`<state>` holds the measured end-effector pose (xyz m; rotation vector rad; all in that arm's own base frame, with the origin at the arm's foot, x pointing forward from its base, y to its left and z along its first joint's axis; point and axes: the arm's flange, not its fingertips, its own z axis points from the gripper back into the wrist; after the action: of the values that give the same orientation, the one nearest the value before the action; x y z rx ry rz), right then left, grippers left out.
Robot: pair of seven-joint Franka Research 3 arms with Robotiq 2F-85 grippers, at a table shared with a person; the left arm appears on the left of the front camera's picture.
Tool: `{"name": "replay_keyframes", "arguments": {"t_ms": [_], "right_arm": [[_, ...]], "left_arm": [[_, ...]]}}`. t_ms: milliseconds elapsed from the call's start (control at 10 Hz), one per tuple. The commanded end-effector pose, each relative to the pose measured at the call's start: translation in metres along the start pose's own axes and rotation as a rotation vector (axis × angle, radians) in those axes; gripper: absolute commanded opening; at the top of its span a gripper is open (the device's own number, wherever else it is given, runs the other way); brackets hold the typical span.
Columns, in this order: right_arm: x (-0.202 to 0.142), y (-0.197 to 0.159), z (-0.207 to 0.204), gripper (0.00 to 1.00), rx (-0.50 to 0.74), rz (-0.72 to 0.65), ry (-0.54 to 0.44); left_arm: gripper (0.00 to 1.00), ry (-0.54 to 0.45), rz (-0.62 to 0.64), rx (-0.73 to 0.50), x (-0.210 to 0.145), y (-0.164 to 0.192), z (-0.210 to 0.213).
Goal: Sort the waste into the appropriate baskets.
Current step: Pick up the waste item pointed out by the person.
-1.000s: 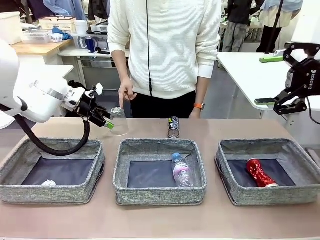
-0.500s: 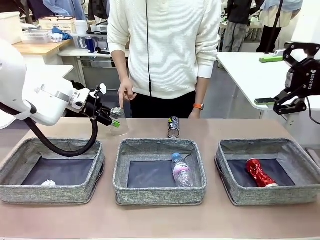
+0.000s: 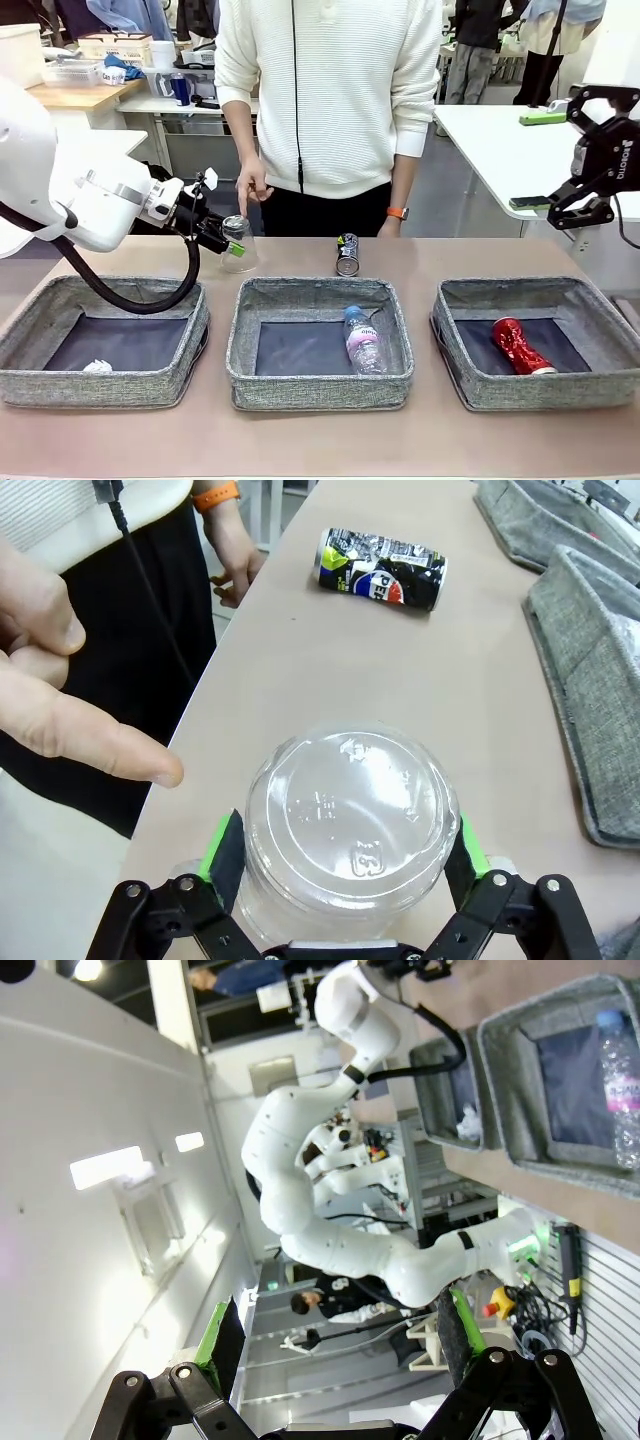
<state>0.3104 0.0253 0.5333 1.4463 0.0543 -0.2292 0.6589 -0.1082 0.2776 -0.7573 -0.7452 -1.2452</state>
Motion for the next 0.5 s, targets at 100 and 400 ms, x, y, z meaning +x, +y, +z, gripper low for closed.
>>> {"name": "replay_keyframes", "arguments": {"t_ms": [100,400], "right_arm": [[-0.0002,0.0033,0.0002,1.00,0.023,0.007,0.001],[-0.0002,0.0033,0.0002,1.00,0.023,0.007,0.001]], "left_arm": [[0.81,-0.056,-0.015,-0.024,-0.0034,0.0006,-0.0016],[0.49,-0.079,-0.017,-0.043,0.0000,0.0023,0.0003]]}}
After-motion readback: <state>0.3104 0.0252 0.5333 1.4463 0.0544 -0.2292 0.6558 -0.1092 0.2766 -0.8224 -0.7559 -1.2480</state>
